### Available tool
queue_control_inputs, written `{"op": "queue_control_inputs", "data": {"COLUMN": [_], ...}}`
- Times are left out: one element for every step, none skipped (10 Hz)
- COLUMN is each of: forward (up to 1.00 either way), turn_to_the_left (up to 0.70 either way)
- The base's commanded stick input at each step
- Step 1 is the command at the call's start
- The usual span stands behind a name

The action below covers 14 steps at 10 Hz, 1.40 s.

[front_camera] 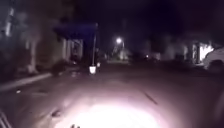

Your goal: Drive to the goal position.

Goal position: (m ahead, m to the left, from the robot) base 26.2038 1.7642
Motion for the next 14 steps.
{"op": "queue_control_inputs", "data": {"forward": [1.00,1.00,1.00,1.00,1.00,1.00,1.00,1.00,1.00,1.00,1.00,1.00,1.00,1.00], "turn_to_the_left": [-0.27,-0.15,0.00,0.00,0.00,0.00,0.00,0.00,0.00,0.00,0.00,0.00,0.00,0.00]}}
